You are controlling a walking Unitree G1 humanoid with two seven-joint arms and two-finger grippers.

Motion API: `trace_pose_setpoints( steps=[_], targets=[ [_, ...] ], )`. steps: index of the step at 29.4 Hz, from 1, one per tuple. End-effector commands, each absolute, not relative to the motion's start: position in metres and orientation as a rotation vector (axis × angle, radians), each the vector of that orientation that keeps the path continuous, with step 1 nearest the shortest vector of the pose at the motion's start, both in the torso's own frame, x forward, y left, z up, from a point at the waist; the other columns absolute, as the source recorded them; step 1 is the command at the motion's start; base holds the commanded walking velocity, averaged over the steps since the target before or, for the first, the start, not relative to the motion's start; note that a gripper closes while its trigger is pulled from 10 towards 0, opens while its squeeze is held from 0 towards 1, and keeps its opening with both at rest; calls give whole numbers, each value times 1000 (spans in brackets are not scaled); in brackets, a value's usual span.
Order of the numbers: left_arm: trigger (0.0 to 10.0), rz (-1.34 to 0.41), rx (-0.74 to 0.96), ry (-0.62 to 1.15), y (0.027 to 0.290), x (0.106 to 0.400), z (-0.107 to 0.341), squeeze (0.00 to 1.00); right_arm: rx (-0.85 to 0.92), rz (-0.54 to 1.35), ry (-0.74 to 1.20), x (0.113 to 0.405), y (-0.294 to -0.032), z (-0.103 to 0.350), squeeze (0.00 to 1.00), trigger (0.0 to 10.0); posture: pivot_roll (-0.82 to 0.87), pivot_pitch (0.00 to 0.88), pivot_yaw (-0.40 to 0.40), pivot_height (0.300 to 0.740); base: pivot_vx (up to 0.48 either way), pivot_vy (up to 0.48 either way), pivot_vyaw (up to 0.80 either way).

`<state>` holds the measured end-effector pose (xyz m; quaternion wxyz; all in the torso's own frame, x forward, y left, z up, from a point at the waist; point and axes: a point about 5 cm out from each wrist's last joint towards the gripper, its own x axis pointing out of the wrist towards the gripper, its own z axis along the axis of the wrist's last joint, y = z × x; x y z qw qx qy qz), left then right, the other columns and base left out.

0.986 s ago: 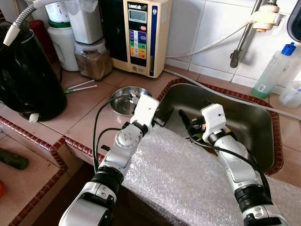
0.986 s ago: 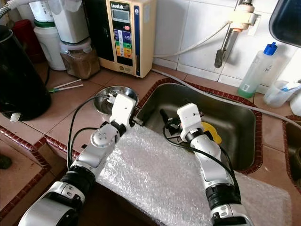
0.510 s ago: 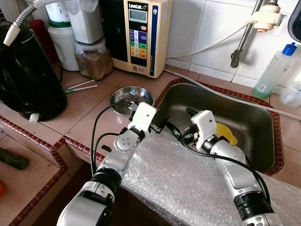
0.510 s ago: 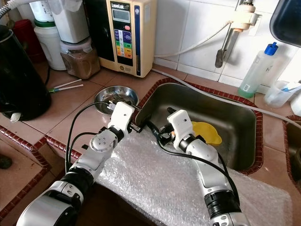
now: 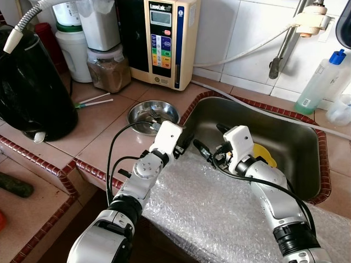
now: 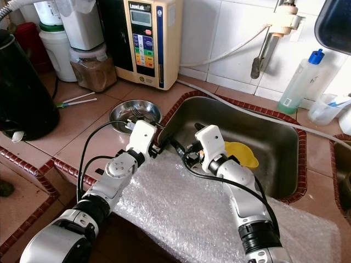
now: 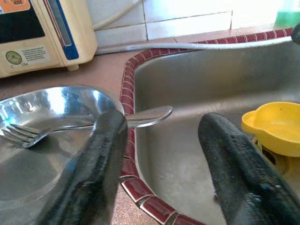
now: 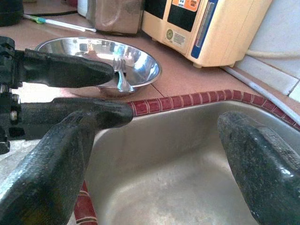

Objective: Kitchen organization

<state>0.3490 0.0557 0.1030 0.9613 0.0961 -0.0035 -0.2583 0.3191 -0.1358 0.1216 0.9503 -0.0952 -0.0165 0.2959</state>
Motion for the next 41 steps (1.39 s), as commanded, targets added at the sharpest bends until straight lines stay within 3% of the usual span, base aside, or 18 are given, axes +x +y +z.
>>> trace_pose_setpoints(
  steps=[1,41],
  targets=[
    [0,-525,205,0,57,350,102,0,-195,603,-39,318,-135,124,1000,10000,-11,0,6,740,0,0,0],
    [0,-473,232,-23,67,351,101,0,-217,573,-33,320,-137,121,1000,10000,-8,0,5,740,0,0,0]
  ],
)
